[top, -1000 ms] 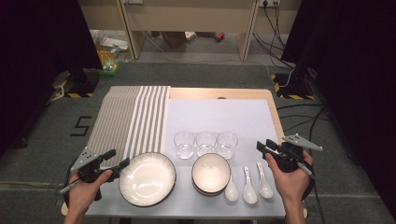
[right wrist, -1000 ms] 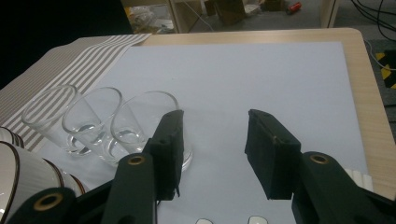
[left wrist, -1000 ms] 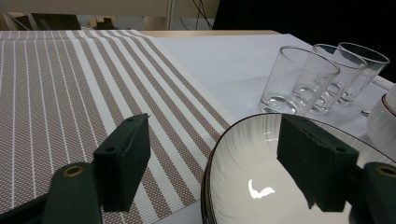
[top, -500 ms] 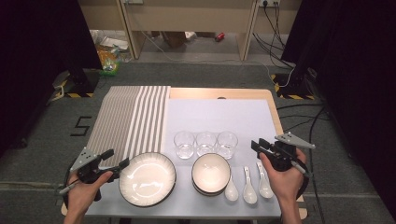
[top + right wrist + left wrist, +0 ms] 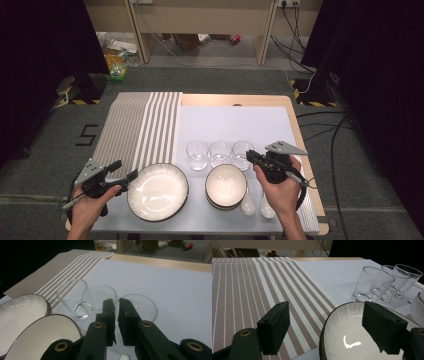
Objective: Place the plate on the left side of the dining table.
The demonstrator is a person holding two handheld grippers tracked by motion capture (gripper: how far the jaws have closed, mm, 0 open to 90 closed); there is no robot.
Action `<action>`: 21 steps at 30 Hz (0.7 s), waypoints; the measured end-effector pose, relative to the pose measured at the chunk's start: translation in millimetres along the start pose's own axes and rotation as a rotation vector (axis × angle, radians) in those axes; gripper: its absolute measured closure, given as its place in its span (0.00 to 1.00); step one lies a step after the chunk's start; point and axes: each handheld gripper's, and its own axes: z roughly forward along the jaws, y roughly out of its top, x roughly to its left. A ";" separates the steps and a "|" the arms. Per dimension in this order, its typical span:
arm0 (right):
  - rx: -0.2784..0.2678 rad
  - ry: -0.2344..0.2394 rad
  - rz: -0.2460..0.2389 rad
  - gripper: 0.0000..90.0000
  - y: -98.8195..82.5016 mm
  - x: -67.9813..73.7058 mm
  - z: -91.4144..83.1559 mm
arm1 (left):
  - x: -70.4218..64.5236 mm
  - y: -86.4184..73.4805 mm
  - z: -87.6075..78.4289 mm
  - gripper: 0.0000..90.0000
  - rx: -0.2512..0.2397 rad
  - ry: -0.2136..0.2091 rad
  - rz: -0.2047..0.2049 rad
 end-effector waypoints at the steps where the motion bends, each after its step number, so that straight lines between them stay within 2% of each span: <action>1: 0.006 0.003 -0.005 0.95 0.7 2.7 1.0 | -0.4 -0.1 0.2 0.25 0.001 0.000 -0.002; 3: 0.014 0.023 -0.016 0.97 2.4 10.7 3.8 | -1.0 -0.6 0.8 0.27 0.005 -0.005 -0.004; 5: 0.016 0.029 -0.022 0.98 3.0 13.0 4.6 | -1.0 -0.9 1.1 0.28 0.010 -0.011 -0.003; 6: 0.026 0.044 -0.028 1.00 4.2 20.1 6.9 | -1.2 -1.3 1.6 0.28 0.016 -0.015 -0.005; 14: 0.043 0.084 -0.060 1.00 7.3 37.2 15.4 | -1.0 -2.3 2.4 0.28 0.030 -0.010 -0.017; 18: 0.055 0.109 -0.074 1.00 8.6 46.6 19.1 | -1.7 -2.5 2.7 0.29 0.038 -0.008 -0.016; 21: 0.080 0.140 -0.101 1.00 9.0 61.0 23.0 | -3.4 -3.0 3.7 0.30 0.051 -0.006 0.003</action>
